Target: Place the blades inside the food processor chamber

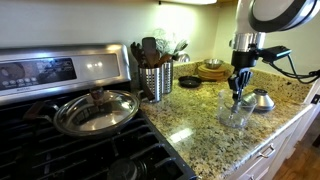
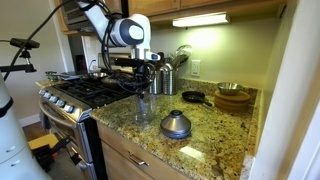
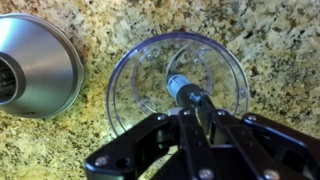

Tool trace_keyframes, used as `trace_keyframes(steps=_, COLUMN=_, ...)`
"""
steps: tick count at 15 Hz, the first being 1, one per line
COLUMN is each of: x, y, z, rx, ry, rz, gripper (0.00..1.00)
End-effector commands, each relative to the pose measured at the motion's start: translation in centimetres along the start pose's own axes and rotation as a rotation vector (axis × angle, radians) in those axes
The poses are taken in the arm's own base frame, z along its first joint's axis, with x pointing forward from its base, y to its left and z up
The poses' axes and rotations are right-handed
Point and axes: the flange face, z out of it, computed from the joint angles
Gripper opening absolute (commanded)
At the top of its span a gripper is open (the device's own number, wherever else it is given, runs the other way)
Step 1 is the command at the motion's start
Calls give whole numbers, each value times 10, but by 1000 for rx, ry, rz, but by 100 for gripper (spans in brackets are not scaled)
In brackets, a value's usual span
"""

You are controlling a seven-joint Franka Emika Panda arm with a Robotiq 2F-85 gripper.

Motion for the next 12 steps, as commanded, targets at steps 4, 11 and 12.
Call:
trace_keyframes(steps=4, x=-9, y=1, z=1, rx=-22, ry=48, rz=5, gripper=7)
trace_keyframes(steps=11, x=2, y=4, z=9, rx=-45, ry=79, rz=-20, gripper=7)
trace_keyframes(steps=12, x=1, y=5, z=10, rx=-45, ry=71, rz=-19, gripper=7)
